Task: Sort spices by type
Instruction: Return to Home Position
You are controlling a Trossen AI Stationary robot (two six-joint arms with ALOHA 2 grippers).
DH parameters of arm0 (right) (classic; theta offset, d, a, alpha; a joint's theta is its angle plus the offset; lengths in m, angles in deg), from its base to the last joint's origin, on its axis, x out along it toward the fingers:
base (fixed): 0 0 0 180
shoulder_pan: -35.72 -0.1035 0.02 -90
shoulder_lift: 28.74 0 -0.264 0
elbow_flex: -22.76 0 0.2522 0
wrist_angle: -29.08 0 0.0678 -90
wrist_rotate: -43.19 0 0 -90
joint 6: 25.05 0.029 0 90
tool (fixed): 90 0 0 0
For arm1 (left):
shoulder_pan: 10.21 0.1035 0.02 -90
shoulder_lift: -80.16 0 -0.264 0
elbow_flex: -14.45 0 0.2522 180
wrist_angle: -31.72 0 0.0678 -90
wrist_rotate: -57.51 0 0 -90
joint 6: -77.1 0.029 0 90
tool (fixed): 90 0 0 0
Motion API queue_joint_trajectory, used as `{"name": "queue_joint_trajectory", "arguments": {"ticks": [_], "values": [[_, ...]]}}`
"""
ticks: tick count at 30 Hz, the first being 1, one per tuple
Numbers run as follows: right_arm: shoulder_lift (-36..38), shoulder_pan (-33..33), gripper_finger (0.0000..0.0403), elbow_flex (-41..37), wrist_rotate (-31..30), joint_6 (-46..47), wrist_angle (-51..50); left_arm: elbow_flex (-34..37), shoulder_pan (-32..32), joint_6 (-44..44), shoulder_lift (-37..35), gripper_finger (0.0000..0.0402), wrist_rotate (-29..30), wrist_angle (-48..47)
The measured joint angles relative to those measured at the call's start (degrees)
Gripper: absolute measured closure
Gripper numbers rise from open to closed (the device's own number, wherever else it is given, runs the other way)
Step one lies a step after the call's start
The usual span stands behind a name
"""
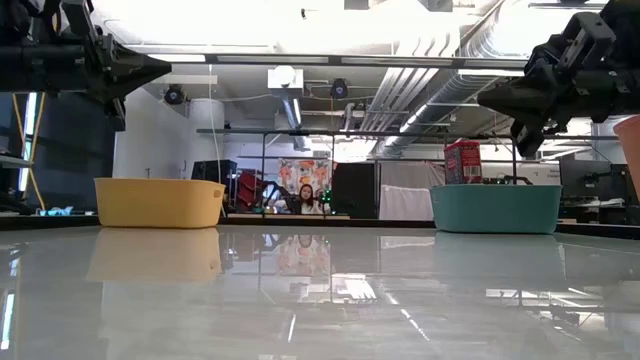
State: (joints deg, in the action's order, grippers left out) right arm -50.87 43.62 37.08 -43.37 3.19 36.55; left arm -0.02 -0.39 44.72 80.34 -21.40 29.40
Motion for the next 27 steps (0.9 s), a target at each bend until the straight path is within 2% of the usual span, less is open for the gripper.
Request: {"name": "queue_joint_trajectory", "arguments": {"ticks": [3, 13, 19, 23, 27], "values": [[0.04, -0.59, 0.0403, 0.0, -0.05, -0.03, -0.46, 0.0, 0.0, 0.0, 0.0, 0.0401, 0.0, 0.0], [0.0, -0.46, 0.0403, 0.0, -0.02, -5.2, -15.61, 0.0, -0.05, 0.0, 0.02, 0.0401, 0.0, -0.23], [0.62, -0.51, 0.0402, 0.0, -0.13, -4.99, -19.98, 0.0, -0.14, 0.0, 0.02, 0.0401, 0.0, -0.79], [9.05, -0.78, 0.0402, 0.01, -0.24, -5.19, -20.01, 0.0, -0.13, 0.0, 0.02, 0.0401, 0.0, -1.5], [21.43, -0.69, 0.0402, 0.02, -0.25, -5.21, -20.01, 0.0, -0.13, 0.0, 0.01, 0.0401, 0.0, -1.36]]}}
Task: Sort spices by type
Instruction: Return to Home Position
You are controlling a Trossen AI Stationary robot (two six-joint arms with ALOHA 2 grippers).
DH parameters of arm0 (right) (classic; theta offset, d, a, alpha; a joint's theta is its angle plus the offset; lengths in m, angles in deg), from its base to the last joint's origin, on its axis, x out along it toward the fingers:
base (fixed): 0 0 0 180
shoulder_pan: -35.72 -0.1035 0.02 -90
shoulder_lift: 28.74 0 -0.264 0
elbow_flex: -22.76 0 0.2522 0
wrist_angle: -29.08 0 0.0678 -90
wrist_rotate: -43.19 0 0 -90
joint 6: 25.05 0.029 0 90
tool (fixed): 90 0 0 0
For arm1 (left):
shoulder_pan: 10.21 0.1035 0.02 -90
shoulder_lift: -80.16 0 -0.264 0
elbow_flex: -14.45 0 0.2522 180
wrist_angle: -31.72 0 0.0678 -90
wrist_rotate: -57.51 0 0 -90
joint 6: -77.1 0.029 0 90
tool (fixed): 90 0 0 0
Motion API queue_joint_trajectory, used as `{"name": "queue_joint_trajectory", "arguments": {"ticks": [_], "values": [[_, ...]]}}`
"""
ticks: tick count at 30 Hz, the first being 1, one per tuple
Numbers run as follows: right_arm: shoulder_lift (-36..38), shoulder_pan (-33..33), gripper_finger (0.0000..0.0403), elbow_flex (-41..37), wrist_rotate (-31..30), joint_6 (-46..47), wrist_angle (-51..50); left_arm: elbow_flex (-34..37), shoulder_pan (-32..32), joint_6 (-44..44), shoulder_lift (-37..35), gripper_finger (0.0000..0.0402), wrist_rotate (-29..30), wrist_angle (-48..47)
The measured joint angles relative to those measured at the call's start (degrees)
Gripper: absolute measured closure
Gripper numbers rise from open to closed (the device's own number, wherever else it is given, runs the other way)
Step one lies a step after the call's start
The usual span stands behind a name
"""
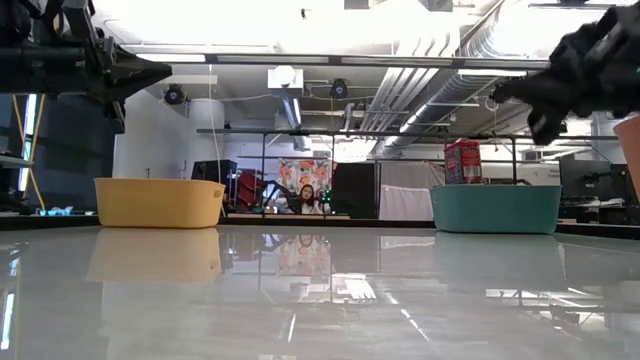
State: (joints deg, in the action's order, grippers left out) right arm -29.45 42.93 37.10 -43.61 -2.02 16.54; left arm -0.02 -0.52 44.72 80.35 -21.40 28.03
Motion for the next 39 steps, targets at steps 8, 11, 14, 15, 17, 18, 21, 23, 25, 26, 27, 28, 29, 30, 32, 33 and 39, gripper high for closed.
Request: {"name": "queue_joint_trajectory", "arguments": {"ticks": [8, 11, 14, 15, 17, 18, 21, 23, 25, 26, 27, 28, 29, 30, 32, 33, 39], "values": [[0.71, -1.56, 0.0402, -0.02, 0.36, -0.15, 7.11, 0.02, -0.02, 0.0, -0.01, 0.0401, 0.02, -0.3], [0.71, -2.94, 0.0402, -0.02, 0.42, 0.0, 7.0, 0.0, -0.02, 0.0, 0.01, 0.0401, 0.02, -0.94], [0.71, -4.46, 0.0402, -0.02, 0.39, -0.07, 6.01, 0.0, -0.02, 0.0, -0.01, 0.0401, 0.02, -1.33], [0.71, -4.86, 0.0402, -0.02, 0.39, 0.01, 5.8, 0.0, -0.02, 0.01, 0.01, 0.0401, 0.02, -1.51], [0.71, -5.41, 0.0402, -0.02, 0.4, 0.0, 5.6, 0.0, -0.02, 0.0, 0.01, 0.0401, 0.01, -1.31], [0.67, -5.51, 0.0402, -0.02, 0.42, 0.0, 5.32, 0.0, -0.02, 0.0, -0.01, 0.0401, 0.02, -1.24], [-0.05, -5.49, 0.0402, -0.02, 0.4, 0.0, 5.29, 0.0, -0.02, 0.01, -0.01, 0.0401, 0.02, -1.28], [-0.16, -5.47, 0.0402, -0.02, 0.39, 0.01, 4.6, 0.0, -0.02, 0.0, 0.01, 0.0401, 0.02, -1.28], [-0.16, -5.47, 0.0402, -0.02, 0.41, 0.0, 4.08, 0.0, -0.02, 0.0, -0.01, 0.0401, 0.02, -1.27], [-0.16, -5.47, 0.0402, -0.02, 0.4, 0.01, 3.98, 0.0, -0.02, 0.0, -0.01, 0.0401, 0.02, -1.27], [-0.16, -5.47, 0.0402, -0.02, 0.42, 0.0, 3.77, 0.0, -0.02, 0.0, -0.01, 0.0401, 0.02, -1.32], [-0.16, -5.47, 0.0402, -0.02, 0.41, 0.0, 3.67, 0.0, -0.02, 0.0, -0.01, 0.0401, 0.02, -1.35], [-0.16, -5.47, 0.0402, -0.02, 0.42, 0.02, 3.67, 0.0, -0.02, 0.02, 0.01, 0.0401, 0.02, -1.39], [-0.16, -5.47, 0.0402, -0.02, 0.4, 0.0, 3.69, 0.0, -0.02, 0.0, -0.01, 0.0401, 0.02, -1.37], [-0.16, -5.47, 0.0402, -0.02, 0.41, 0.01, 3.69, 0.0, -0.02, 0.0, 0.0, 0.0401, 0.0, -0.93], [-0.16, -5.47, 0.0402, -0.02, 0.42, 0.0, 3.69, 0.0, -0.02, 0.0, -0.01, 0.0401, 0.02, -0.95], [-0.18, -5.47, 0.0402, -0.04, 0.42, 0.02, 3.69, 0.02, -1.54, 0.0, -0.03, 0.0401, 0.07, -2.44]]}}
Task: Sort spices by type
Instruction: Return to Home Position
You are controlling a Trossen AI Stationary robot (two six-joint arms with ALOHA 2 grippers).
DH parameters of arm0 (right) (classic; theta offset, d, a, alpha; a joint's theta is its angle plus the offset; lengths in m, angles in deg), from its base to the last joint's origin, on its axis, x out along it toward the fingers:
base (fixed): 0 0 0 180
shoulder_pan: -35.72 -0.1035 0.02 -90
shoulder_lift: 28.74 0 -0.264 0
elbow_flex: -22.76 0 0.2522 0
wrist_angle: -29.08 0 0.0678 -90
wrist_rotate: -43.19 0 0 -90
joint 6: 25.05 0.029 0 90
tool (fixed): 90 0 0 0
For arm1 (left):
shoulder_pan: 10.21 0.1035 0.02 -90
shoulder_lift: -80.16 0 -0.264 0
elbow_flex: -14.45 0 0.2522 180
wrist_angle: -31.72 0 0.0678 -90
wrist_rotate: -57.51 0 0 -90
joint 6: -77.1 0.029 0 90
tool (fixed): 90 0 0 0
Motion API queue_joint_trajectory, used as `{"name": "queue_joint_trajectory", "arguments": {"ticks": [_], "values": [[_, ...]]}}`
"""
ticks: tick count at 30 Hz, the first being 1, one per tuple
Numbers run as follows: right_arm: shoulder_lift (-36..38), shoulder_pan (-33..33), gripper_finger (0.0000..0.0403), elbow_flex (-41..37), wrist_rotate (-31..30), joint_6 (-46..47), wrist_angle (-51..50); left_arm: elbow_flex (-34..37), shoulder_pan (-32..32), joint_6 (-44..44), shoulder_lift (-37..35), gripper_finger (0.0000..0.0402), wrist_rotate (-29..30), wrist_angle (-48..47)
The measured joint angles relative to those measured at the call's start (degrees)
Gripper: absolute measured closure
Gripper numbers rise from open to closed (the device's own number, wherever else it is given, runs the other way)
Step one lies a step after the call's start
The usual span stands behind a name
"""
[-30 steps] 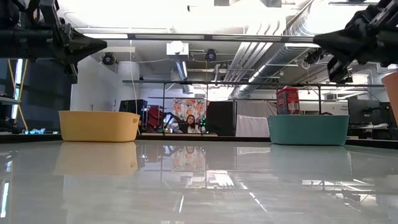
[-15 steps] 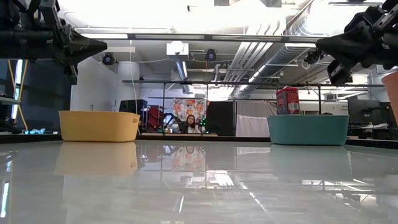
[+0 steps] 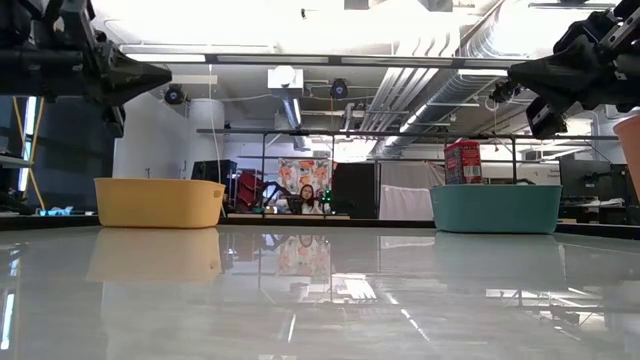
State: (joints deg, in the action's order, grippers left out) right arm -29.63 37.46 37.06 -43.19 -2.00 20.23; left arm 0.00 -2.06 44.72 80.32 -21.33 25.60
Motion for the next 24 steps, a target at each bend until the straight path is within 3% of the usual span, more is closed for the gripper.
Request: {"name": "queue_joint_trajectory", "arguments": {"ticks": [8, 16, 24], "values": [[0.0, 0.0, 0.0402, 0.0, 0.0, 0.0, -0.02, 0.0, -3.42, 10.81, 0.02, 0.0401, -0.5, -3.51], [0.0, 0.01, 0.0402, 0.0, 0.0, -0.02, -0.04, 0.0, -3.21, 36.26, 0.02, 0.0401, -0.28, -5.53], [0.0, 0.0, 0.0402, 0.0, 0.0, -0.01, -0.09, 0.0, -1.86, 31.54, 0.02, 0.0401, -1.18, -5.66]]}}
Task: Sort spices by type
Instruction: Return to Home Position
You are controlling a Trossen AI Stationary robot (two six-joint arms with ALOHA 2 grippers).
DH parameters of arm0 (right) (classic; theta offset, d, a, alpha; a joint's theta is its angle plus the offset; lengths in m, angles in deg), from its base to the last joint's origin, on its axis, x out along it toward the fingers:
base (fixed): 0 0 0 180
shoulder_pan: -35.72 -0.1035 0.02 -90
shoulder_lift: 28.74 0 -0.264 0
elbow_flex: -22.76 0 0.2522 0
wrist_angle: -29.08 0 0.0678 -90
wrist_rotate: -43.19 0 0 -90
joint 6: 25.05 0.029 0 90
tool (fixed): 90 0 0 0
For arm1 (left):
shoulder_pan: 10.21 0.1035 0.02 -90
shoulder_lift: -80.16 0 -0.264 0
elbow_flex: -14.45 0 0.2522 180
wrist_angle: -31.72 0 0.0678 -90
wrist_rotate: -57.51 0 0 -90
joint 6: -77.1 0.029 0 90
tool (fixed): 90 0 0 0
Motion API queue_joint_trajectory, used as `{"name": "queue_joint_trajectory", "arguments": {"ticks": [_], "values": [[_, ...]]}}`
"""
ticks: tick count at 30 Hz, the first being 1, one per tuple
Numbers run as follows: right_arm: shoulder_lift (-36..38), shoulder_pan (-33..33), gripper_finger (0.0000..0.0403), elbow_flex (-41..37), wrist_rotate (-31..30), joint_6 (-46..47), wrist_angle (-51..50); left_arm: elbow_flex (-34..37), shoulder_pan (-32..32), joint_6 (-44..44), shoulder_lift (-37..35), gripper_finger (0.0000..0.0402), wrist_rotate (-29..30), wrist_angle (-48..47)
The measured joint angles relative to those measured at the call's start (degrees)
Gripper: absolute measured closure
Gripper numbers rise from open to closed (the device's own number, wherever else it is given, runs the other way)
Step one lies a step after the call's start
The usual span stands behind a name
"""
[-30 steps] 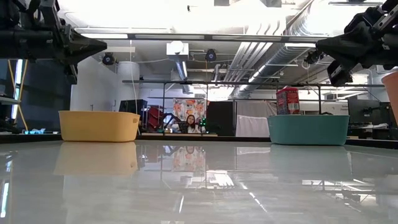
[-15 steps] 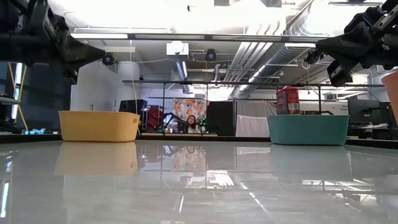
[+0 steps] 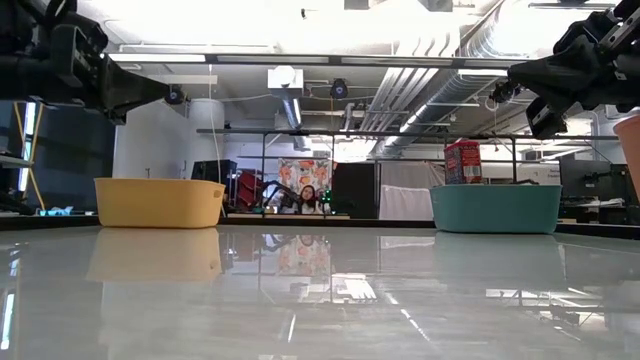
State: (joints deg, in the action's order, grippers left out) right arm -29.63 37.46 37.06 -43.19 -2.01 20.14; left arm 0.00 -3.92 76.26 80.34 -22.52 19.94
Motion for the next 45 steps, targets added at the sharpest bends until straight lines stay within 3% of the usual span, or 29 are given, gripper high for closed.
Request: {"name": "queue_joint_trajectory", "arguments": {"ticks": [45], "values": [[-0.02, 0.0, 0.0402, 0.0, 0.0, 0.0, -3.15, 0.0, -0.14, 0.0, 0.5, 0.0401, 0.02, -0.05]]}}
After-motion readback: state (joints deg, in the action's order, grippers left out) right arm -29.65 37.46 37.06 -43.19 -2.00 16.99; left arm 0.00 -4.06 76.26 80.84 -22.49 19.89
